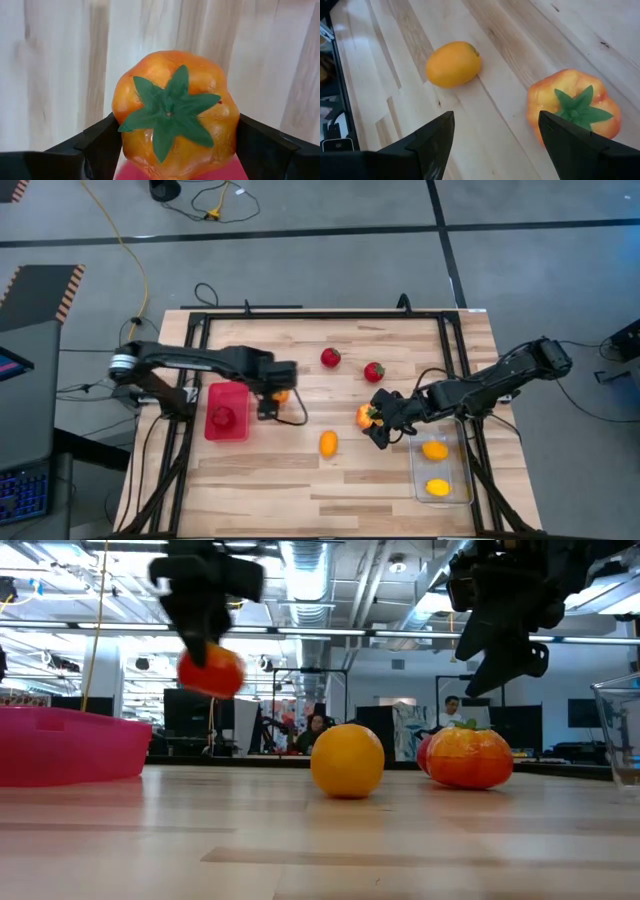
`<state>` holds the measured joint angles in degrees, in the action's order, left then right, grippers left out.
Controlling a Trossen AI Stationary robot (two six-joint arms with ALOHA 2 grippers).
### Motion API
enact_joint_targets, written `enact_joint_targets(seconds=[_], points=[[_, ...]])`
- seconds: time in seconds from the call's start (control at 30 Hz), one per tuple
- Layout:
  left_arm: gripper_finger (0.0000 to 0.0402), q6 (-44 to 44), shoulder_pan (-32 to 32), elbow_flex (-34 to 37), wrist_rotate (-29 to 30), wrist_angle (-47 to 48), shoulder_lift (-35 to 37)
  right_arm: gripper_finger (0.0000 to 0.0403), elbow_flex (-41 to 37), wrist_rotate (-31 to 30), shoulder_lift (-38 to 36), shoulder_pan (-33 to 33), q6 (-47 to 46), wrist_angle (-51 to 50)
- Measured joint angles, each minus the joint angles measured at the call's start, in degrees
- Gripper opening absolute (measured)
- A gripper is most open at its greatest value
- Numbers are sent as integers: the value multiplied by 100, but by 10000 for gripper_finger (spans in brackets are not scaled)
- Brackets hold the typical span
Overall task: Sort produce into baskets
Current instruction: Put the left orange tomato into the red bin
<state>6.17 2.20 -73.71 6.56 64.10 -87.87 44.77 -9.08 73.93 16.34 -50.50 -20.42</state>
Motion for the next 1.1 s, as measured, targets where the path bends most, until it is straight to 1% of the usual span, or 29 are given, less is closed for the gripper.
enact_joint_targets(seconds=[0.17,0.3,0.4,0.53,0.73,1.0,1.1], points=[[312,850,0,1075,50,-16,1151,317,0,0,0,0,1,6],[320,1499,0,1882,57,-32,2027,317,2,0,0,0,0,6],[325,1855,0,2359,57,-44,2586,317,2,0,0,0,-2,6],[326,2147,0,2770,129,-42,3136,317,2,1,0,0,-2,9],[327,2321,0,3110,137,-46,3557,317,3,0,0,0,-2,11],[328,2359,0,3188,123,57,3462,317,4,0,0,0,-4,12],[335,2365,0,3188,56,123,3420,317,4,0,0,0,-4,15]])
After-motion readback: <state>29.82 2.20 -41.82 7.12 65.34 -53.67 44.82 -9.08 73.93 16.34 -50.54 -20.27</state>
